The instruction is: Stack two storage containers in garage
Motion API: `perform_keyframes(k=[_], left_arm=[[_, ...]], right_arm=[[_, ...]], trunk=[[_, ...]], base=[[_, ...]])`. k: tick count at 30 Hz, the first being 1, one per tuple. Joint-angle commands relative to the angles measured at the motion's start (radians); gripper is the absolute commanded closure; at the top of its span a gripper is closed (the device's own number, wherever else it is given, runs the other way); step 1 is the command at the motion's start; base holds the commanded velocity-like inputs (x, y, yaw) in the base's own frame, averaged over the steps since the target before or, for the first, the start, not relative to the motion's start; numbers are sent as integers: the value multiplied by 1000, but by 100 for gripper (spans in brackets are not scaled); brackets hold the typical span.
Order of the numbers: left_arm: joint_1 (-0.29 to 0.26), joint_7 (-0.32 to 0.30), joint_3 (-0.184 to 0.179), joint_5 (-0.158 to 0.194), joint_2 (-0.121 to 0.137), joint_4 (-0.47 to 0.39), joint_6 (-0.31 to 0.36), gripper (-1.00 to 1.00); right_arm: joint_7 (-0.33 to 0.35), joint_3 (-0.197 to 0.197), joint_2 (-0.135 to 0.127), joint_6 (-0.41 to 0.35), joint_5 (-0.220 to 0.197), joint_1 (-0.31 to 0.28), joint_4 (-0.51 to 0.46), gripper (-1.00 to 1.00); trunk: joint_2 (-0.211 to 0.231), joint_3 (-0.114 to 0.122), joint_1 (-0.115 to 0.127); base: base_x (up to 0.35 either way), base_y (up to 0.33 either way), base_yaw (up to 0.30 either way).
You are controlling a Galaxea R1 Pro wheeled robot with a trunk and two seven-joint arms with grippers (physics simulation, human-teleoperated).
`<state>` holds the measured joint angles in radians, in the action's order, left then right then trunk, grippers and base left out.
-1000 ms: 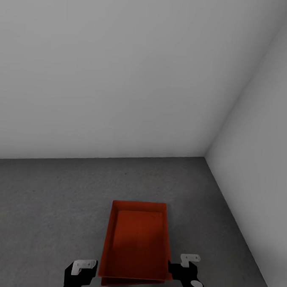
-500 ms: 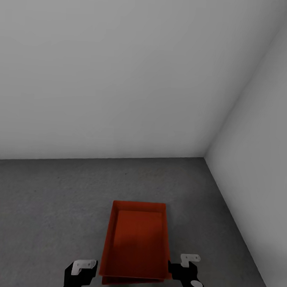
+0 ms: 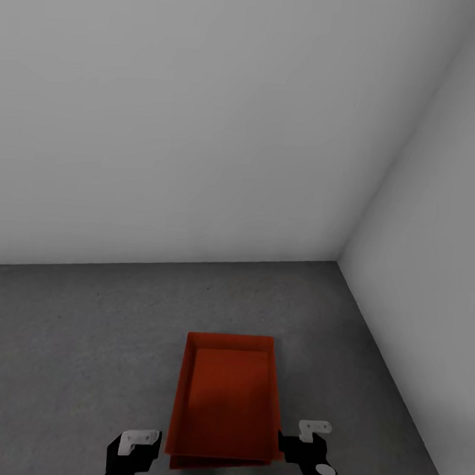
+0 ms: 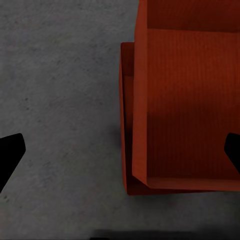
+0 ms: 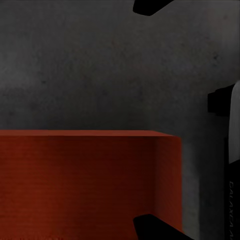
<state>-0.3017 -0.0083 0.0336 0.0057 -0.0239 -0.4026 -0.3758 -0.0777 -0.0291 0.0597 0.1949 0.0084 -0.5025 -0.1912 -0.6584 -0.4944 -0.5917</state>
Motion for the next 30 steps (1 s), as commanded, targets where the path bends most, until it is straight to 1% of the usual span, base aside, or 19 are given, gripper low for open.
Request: perform_keyframes(k=[1, 24, 30], left_arm=[[0, -1, 3, 0, -1, 1, -3, -100], [0, -1, 3, 0, -1, 1, -3, -100], [0, -1, 4, 0, -1, 1, -3, -100]], right_arm=[[-5, -3, 0, 3, 1, -1, 1, -100], [-5, -3, 0, 3, 1, -1, 1, -100], [-5, -3, 0, 3, 1, -1, 1, -100]], trunk=[[6, 2, 4], [167, 74, 92], [209, 96, 115]], base=[[0, 0, 0], [0, 0, 0], [0, 0, 0]])
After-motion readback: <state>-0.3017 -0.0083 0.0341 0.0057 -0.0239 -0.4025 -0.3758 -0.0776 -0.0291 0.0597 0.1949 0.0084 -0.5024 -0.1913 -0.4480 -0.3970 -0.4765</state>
